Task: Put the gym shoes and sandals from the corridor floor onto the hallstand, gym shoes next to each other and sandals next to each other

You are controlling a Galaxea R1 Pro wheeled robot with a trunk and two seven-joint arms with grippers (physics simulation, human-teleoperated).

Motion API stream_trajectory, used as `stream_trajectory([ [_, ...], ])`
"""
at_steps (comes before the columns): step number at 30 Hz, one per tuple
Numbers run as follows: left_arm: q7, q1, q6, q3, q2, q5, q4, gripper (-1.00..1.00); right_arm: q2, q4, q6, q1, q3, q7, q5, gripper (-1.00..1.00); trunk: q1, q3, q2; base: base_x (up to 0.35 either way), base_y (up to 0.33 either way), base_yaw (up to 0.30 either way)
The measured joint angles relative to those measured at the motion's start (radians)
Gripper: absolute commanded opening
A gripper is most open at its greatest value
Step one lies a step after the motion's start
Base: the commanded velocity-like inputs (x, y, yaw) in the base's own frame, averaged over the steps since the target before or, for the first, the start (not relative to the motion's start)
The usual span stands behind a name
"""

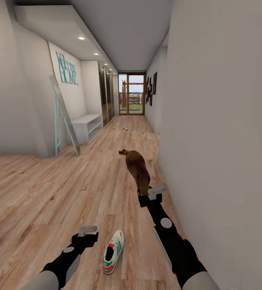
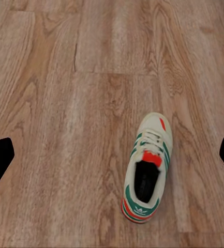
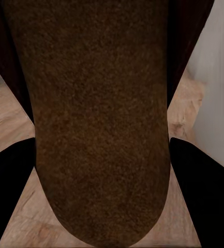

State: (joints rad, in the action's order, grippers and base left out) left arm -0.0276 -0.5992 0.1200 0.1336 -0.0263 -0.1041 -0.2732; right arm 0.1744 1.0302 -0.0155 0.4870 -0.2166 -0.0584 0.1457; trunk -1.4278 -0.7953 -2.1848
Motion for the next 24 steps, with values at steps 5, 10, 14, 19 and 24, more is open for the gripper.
stream_trajectory([
  [5, -0.001, 0.001, -0.001, 0.001, 0.001, 0.000, 0.000, 1.00, 0.000, -0.001, 0.000, 0.000, 0.000, 0.000, -0.001, -1.00, 0.000, 0.000, 0.000, 0.000, 0.000, -0.191],
  [10, 0.000, 0.000, -0.001, 0.003, 0.007, -0.003, -0.001, 1.00, 0.000, -0.002, 0.000, 0.000, -0.001, 0.000, -0.001, -1.00, -0.019, -0.016, -0.035, 0.000, 0.000, -0.019],
  [14, -0.002, -0.005, -0.003, 0.003, -0.001, -0.048, -0.002, 1.00, 0.000, -0.001, 0.001, 0.000, -0.051, 0.000, -0.002, -1.00, -0.034, -0.034, -0.063, 0.000, 0.000, 0.000],
  [19, -0.009, -0.009, -0.007, 0.005, -0.009, -0.103, -0.002, 1.00, 0.000, 0.059, 0.080, 0.000, -0.120, 0.001, -0.018, -1.00, -0.054, -0.057, -0.098, 0.000, 0.000, 0.000],
  [24, -0.012, -0.012, -0.009, 0.005, -0.010, -0.112, -0.003, 1.00, 0.000, 0.138, 0.177, 0.000, -0.165, 0.018, -0.131, -1.00, -0.073, -0.080, -0.133, 0.000, 0.000, 0.000],
])
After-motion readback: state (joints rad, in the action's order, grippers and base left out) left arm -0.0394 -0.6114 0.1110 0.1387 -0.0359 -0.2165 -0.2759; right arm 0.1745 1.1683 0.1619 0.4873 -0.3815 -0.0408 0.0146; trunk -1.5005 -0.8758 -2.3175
